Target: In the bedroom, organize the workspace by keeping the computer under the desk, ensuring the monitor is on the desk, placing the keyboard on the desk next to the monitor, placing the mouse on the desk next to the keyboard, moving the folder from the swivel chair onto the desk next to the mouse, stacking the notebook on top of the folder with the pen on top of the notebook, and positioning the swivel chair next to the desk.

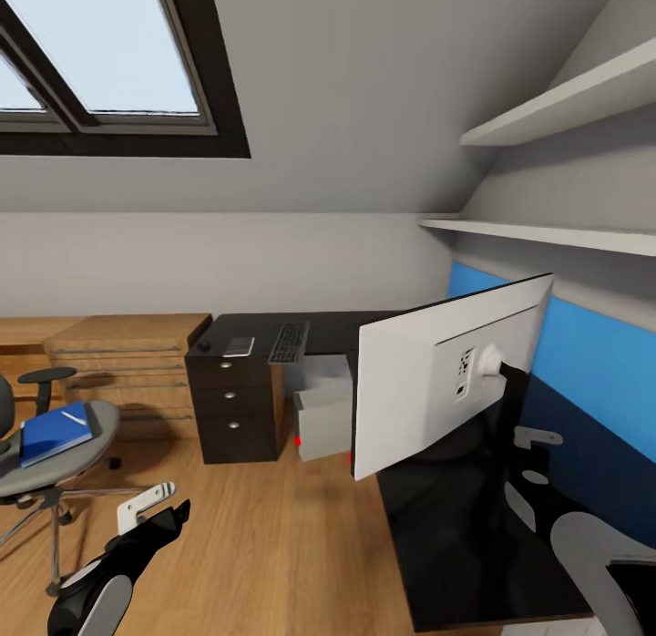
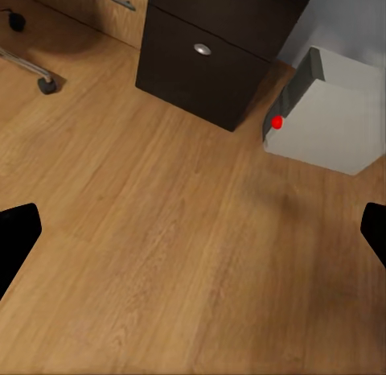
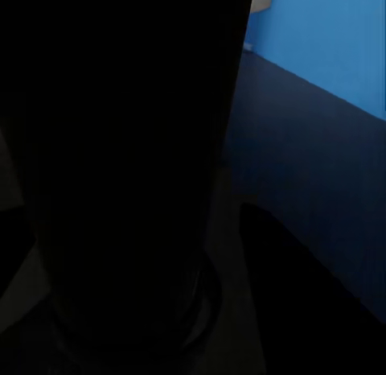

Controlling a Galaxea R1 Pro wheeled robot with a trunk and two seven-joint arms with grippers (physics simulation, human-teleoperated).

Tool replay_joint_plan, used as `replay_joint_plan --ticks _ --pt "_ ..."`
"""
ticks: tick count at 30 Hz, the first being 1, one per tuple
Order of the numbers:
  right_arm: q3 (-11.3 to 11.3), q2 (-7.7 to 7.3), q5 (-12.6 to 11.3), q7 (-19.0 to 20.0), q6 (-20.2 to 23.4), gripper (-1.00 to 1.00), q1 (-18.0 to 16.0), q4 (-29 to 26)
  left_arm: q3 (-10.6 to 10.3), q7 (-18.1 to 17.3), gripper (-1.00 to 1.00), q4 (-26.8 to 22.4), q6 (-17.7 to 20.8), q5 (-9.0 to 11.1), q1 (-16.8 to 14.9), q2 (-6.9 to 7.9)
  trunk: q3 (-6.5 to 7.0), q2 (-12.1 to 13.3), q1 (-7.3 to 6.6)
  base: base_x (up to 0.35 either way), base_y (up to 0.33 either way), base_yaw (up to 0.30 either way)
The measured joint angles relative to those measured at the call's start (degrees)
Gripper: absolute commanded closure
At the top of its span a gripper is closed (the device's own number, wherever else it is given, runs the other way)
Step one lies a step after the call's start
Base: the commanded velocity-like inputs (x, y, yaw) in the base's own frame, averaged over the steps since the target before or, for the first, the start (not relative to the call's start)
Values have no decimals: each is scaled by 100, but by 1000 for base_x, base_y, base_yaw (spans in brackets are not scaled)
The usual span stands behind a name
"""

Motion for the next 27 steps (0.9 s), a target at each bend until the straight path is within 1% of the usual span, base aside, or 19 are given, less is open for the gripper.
replay_joint_plan --ticks 5,14,16,18,20,21,24,27 --pt "-3 1 13 4 4 100 0 -3 0 0 -100 1 7 -6 0 1 0 0 0 24 -41 0" --pt "2 0 -5 2 -3 100 2 1 0 0 -100 1 4 -1 0 6 0 0 0 93 -190 0" --pt "8 0 -7 3 -1 100 0 2 0 0 -100 1 6 -9 0 5 0 0 0 22 -50 0" --pt "76 -3 -101 -6 -14 100 5 23 1 3 -100 -1 0 -20 0 1 34 80 -42 5 -12 0" --pt "67 -3 -134 -10 -8 100 7 34 5 10 -100 -1 -5 -7 0 3 69 160 -86 1 -2 0" --pt "38 -1 -115 -12 -9 100 5 28 6 10 -100 -1 -3 -4 0 3 70 162 -87 0 0 0" --pt "89 4 -113 -8 -5 100 6 30 7 10 -100 -1 3 0 0 2 70 162 -87 0 0 0" --pt "67 -1 -117 -11 -7 100 6 31 9 11 -100 -1 1 1 0 7 70 162 -87 0 0 0"
